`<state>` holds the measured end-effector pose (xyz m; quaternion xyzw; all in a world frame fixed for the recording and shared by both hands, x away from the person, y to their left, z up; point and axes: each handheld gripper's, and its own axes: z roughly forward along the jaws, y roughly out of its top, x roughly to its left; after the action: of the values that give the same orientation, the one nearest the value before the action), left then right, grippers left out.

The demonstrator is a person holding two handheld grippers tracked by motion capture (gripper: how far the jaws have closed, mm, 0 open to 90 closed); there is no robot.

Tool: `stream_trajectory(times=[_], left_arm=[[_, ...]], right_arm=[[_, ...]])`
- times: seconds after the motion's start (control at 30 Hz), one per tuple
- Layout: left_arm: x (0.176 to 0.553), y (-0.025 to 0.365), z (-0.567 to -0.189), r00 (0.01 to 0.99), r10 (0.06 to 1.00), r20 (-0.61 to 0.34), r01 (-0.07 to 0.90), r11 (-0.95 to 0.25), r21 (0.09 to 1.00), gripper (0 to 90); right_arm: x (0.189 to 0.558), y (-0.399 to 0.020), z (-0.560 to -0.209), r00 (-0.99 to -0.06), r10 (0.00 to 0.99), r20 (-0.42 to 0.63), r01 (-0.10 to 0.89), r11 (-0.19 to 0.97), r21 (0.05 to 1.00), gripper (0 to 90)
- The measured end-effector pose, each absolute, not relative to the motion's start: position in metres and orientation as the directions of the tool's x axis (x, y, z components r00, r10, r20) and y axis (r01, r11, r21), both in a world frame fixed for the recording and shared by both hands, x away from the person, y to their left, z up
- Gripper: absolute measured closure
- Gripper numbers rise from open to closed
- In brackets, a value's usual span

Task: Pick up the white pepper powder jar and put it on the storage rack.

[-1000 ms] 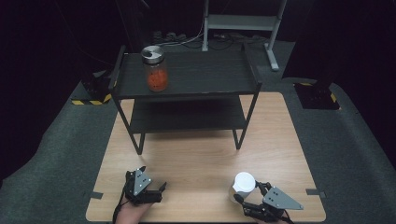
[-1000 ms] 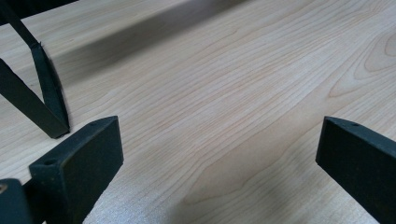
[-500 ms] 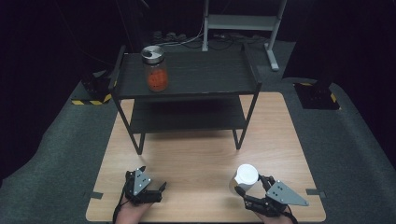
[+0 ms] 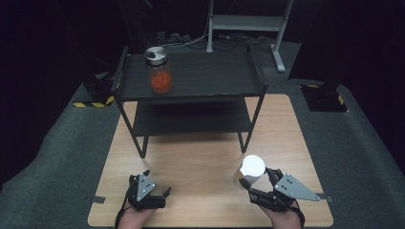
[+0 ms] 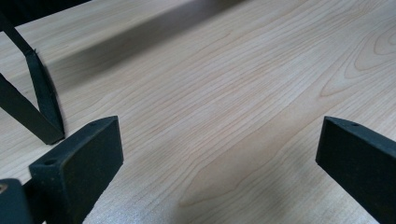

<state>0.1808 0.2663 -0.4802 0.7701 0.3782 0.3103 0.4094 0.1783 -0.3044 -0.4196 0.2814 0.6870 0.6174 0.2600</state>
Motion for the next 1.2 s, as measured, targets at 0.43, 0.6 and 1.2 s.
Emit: stream_trajectory(times=[0.43, 0.6, 1.2], left_arm=[[0.18, 0.268, -0.481, 0.522, 0.837, 0.163, 0.326, -0.373, 0.869, 1.1], [0.18, 0.269, -0.481, 0.516, 0.843, 0.152, 0.33, -0.359, 0.873, 1.1], [0.18, 0.272, -0.482, 0.518, 0.844, 0.138, 0.329, -0.346, 0.879, 1.1]], right_arm=[[0.19, -0.294, -0.387, -0.711, 0.703, -0.029, 0.015, 0.056, 0.998, 30.0], [0.196, -0.289, -0.375, -0.71, 0.703, -0.037, 0.001, 0.053, 0.999, 29.9], [0.212, -0.275, -0.331, -0.677, 0.733, -0.056, -0.058, 0.023, 0.998, 30.0]])
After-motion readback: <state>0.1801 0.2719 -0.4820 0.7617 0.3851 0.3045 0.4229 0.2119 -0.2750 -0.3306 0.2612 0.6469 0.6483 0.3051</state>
